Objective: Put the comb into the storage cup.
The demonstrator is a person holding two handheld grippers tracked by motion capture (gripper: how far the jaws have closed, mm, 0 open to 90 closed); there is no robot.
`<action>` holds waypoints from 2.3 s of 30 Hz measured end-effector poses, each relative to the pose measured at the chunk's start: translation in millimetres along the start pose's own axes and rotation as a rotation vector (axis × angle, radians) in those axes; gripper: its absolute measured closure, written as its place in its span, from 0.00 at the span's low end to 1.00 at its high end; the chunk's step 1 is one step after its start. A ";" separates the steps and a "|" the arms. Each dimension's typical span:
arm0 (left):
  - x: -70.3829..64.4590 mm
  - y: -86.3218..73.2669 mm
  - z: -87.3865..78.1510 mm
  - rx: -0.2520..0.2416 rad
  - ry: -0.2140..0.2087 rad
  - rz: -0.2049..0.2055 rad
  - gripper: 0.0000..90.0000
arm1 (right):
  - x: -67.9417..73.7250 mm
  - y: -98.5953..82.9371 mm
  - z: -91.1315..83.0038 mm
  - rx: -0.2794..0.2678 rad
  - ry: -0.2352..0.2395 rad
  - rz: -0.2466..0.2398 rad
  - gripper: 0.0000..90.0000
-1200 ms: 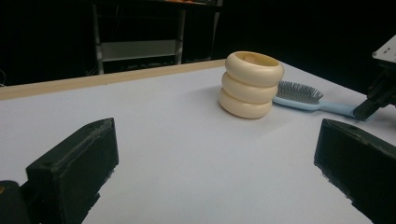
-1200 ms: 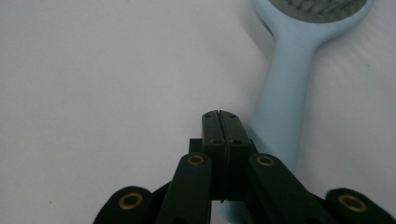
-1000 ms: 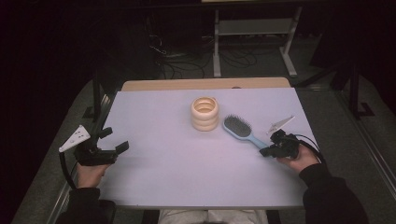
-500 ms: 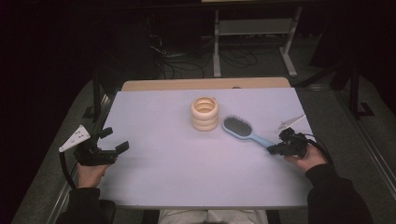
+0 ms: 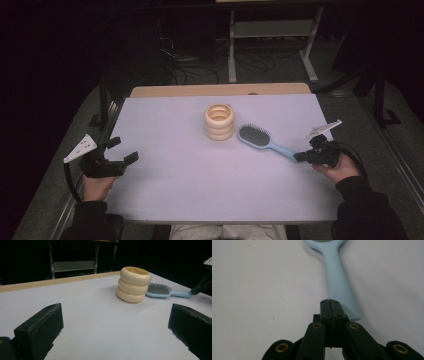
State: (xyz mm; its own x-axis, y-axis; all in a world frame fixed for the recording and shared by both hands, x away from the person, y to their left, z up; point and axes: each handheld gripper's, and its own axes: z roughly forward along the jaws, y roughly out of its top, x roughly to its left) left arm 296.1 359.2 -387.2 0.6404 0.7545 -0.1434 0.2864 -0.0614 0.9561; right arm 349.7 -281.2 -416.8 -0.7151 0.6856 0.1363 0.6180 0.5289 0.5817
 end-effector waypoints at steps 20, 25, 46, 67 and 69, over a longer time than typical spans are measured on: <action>-0.7 -0.4 -0.2 0.000 0.003 -0.002 0.00 | -6.0 16.9 -46.3 -0.018 -0.059 -0.046 0.92; -0.8 -0.6 0.3 0.006 0.002 0.004 0.00 | -4.9 27.1 -52.9 -0.015 -0.078 -0.068 0.79; -1.4 -0.7 1.7 0.012 -0.003 0.008 0.00 | -4.3 72.3 -48.4 -0.015 -0.063 -0.069 0.00; -1.4 -0.8 2.3 0.022 0.000 0.013 0.00 | -8.2 88.1 -18.4 0.011 0.027 -0.126 0.00; -1.2 -0.8 2.2 0.020 0.000 0.012 0.00 | -7.7 88.7 -15.5 0.017 0.029 -0.130 0.00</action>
State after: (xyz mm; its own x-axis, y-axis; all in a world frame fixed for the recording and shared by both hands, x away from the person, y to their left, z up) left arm 296.7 356.9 -388.3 0.6439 0.7537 -0.1318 0.2926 -0.0834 0.9526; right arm 405.0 -247.3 -353.9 -0.7986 0.5960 0.0839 0.5246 0.6209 0.5825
